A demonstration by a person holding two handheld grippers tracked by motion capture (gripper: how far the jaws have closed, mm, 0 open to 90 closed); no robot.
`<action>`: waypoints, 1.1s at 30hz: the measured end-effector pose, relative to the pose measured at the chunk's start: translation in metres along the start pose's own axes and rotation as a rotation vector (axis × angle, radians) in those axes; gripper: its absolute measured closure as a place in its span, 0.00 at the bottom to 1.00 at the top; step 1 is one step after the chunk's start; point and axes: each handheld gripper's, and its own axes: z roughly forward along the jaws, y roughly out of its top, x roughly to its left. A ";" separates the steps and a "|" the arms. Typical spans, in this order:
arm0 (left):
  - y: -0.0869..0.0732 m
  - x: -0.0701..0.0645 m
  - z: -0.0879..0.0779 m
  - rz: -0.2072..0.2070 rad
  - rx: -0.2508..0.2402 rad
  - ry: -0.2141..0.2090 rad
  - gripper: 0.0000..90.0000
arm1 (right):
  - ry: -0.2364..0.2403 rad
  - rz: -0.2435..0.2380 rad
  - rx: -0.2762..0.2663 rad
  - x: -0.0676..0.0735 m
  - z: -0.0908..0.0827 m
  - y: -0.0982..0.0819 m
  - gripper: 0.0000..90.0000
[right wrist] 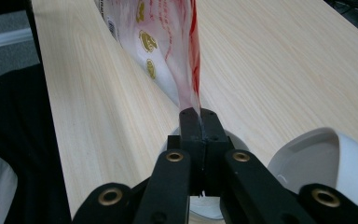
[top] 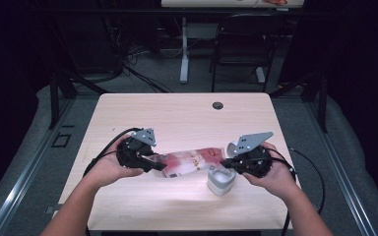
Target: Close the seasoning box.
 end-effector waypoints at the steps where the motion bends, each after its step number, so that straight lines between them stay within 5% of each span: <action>1: -0.002 0.000 0.001 0.000 -0.002 -0.001 0.77 | -0.003 -0.008 0.006 0.001 0.000 0.002 1.00; 33: -0.051 0.005 0.012 -0.063 -0.089 0.026 0.76 | -0.036 -0.132 0.135 0.016 0.020 0.041 1.00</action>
